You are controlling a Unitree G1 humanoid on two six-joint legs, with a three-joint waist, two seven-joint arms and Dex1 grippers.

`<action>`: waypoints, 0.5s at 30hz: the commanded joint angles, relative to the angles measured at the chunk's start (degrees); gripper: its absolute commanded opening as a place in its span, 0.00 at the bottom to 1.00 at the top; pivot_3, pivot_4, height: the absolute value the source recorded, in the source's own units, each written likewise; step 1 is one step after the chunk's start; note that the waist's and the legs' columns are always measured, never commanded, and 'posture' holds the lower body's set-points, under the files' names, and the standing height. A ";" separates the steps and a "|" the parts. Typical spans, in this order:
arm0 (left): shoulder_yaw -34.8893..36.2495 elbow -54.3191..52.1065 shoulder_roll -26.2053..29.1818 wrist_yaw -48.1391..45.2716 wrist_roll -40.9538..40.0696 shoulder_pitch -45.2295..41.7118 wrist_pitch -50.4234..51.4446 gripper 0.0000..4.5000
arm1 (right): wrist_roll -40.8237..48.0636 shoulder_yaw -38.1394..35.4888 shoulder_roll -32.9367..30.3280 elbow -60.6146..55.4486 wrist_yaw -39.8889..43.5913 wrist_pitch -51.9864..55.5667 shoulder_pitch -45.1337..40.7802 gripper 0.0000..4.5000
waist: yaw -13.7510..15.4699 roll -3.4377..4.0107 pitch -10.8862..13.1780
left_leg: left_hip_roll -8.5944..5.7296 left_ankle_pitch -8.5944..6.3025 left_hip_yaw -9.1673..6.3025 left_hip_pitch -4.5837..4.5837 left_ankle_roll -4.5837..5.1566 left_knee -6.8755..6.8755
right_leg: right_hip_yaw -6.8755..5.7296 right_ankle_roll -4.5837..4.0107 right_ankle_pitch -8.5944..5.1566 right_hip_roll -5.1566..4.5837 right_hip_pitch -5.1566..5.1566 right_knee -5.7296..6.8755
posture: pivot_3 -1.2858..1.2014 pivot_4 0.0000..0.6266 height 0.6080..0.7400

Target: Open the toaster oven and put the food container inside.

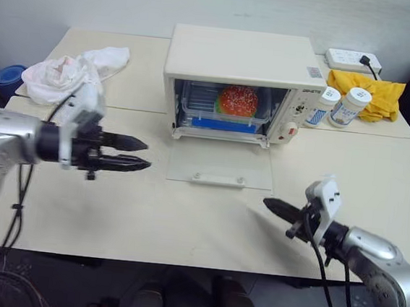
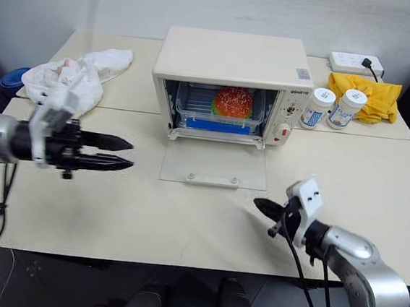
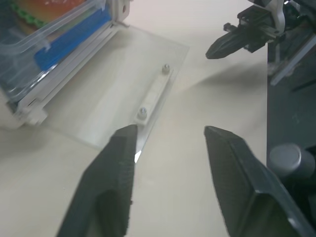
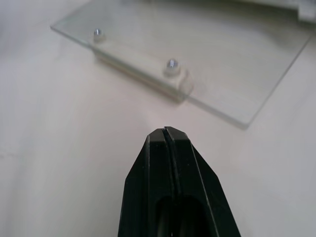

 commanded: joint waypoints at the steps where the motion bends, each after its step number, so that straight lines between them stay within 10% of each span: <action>1: 2.18 1.10 2.20 -3.00 -1.29 -1.76 -2.10 0.77 | -2.95 1.17 1.60 2.64 -2.13 -3.20 -1.73 0.00 | 0.01 0.00 0.00 | 0.00 0.00 0.00 0.01 0.00 -0.01 | 0.00 0.02 0.00 -0.01 0.00 0.04 | 0.52 0.24 1.00; 5: 2.49 2.41 2.71 -3.97 -1.95 -3.60 -2.80 0.99 | -6.27 2.98 4.66 9.84 -3.76 -6.87 -6.32 0.00 | -0.07 0.00 0.00 | 0.01 -0.02 -0.03 -0.01 0.04 -0.05 | -0.01 0.89 0.49 0.01 -0.10 0.19 | 0.52 0.24 1.00; 15: 1.81 5.71 3.00 -4.33 0.47 -4.20 -6.64 1.00 | 7.33 -6.97 0.45 4.19 0.07 -0.04 -15.50 0.08 | -0.02 0.16 0.10 | 0.06 -0.05 -0.03 -0.30 0.08 -0.02 | -0.02 0.88 0.47 0.03 -0.41 0.27 | 0.52 0.24 1.00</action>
